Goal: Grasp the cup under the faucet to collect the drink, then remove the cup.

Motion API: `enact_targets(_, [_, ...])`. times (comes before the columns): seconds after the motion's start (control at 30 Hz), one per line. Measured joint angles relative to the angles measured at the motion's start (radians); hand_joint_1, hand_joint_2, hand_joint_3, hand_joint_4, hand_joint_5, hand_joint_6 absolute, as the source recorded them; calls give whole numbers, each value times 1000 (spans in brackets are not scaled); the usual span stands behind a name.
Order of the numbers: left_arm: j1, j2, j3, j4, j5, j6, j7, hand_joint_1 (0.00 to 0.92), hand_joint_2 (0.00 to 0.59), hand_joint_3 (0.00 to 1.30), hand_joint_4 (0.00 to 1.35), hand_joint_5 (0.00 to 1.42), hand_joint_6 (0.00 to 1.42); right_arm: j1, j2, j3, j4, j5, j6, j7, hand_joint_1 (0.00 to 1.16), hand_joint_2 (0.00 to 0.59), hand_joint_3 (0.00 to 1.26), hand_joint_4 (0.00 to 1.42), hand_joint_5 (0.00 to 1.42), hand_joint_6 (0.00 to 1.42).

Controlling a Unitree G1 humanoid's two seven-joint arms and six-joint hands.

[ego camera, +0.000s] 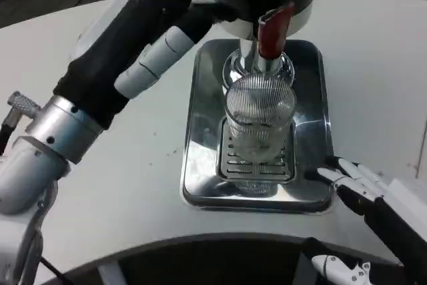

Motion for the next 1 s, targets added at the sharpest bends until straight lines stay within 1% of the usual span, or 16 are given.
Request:
enact_targets(0.33, [-78,2,-12,13,-65,158,-152,0,108,212,147,264,198,18,-1,-6,0,0,0,-8,372,390,134,0,0,0])
enact_targets(0.53, [-134,1,-16,29,-84,221,-202,0,104,200,127,239,181,25,-1,-8,-1,3,0,-12,372,390,134,0,0,0])
enact_targets(0.63, [-165,-5,-25,62,-85,240,-229,0,105,182,113,226,177,36,-3,-11,-3,6,-1,-15,372,390,134,0,0,0])
enact_targets(1.0, [-250,-46,-63,147,-80,240,-269,0,105,173,103,220,164,52,-5,-13,-21,13,-4,-22,365,395,134,0,0,0])
